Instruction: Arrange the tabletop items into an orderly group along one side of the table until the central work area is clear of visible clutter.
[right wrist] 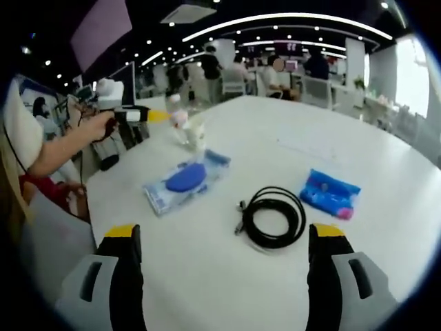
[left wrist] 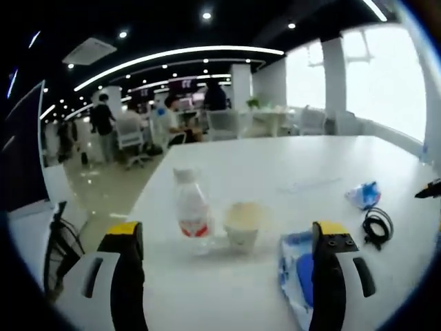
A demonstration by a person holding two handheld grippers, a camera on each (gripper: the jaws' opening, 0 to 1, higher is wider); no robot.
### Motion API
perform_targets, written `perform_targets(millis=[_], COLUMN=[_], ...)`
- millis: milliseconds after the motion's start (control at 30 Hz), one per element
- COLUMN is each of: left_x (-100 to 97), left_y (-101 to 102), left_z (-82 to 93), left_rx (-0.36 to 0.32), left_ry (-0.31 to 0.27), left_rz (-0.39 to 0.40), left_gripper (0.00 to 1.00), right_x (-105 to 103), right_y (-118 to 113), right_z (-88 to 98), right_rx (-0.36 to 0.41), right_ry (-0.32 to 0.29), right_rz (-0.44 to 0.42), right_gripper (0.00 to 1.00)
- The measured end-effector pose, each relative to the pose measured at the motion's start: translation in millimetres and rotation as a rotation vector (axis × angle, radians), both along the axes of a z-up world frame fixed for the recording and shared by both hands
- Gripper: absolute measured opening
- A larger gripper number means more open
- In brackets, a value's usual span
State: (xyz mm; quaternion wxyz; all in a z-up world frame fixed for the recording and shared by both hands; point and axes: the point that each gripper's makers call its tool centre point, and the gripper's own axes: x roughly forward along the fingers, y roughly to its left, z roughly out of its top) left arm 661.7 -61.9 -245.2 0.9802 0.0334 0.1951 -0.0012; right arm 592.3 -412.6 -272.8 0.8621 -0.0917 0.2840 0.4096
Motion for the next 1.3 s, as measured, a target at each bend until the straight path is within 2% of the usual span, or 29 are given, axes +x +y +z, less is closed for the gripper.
perform_targets(millis=[100, 233, 267, 300, 333, 400, 433, 467, 500, 633, 700, 800, 967, 1100, 1167, 1300], left_x=[-10.6, -21.4, -24.9, -26.0, -26.8, -33.7, -38.9, -43.0, -43.9, -59.2, -67.9, -80.3, -101.3, -111.2, -118.4, -123.3], left_y=[-17, -29, -31, -30, -33, -37, -38, -41, -43, -59, -65, -75, -82, -89, -89, -102], left_z=[4.8, 11.4, 14.0, 19.0, 23.0, 18.2, 11.4, 7.1, 5.6, -7.5, -14.6, -25.6, -42.6, -53.0, -64.3, -74.7], left_rx=[0.003, -0.052, -0.059, -0.083, -0.079, -0.063, -0.044, -0.022, -0.027, -0.07, -0.095, -0.117, -0.175, -0.201, -0.228, -0.254], left_ry=[0.003, 0.001, -0.007, -0.044, -0.077, -0.05, -0.004, 0.016, 0.013, 0.061, 0.084, 0.127, 0.187, 0.203, 0.252, 0.279], left_rz=[-0.039, -0.051, -0.049, -0.015, -0.034, -0.05, -0.058, -0.072, -0.063, -0.088, -0.077, -0.082, -0.027, -0.014, 0.017, 0.012], left_gripper=[0.99, 0.99, 0.99, 0.99, 0.99, 0.99, 0.99, 0.99, 0.99, 0.99, 0.99, 0.98, 0.95, 0.94, 0.92, 0.91], right_x=[9, 18, 21, 24, 26, 33, 34, 38, 41, 55, 61, 69, 84, 93, 95, 104], right_y=[8, 20, 22, 27, 28, 35, 37, 41, 43, 56, 63, 70, 86, 100, 107, 120], right_z=[4.5, 8.2, 8.6, 9.0, 8.9, 10.2, 10.6, 12.1, 12.4, 12.0, 10.9, 9.8, 6.0, -3.1, -8.9, -24.5], right_rx=[0.026, 0.051, 0.054, 0.065, 0.068, 0.079, 0.083, 0.097, 0.1, 0.109, 0.131, 0.132, 0.136, 0.138, 0.135, 0.115], right_ry=[0.002, 0.003, 0.002, 0.002, 0.003, 0.001, 0.001, 0.002, 0.005, -0.012, 0.002, -0.018, -0.068, -0.077, -0.071, -0.085], right_rz=[0.023, 0.062, 0.067, 0.083, 0.086, 0.102, 0.108, 0.115, 0.119, 0.152, 0.156, 0.173, 0.212, 0.236, 0.25, 0.28], right_gripper=[1.0, 1.0, 1.0, 1.0, 1.0, 1.0, 1.0, 1.0, 1.0, 0.99, 0.99, 0.99, 0.99, 0.99, 0.99, 0.96])
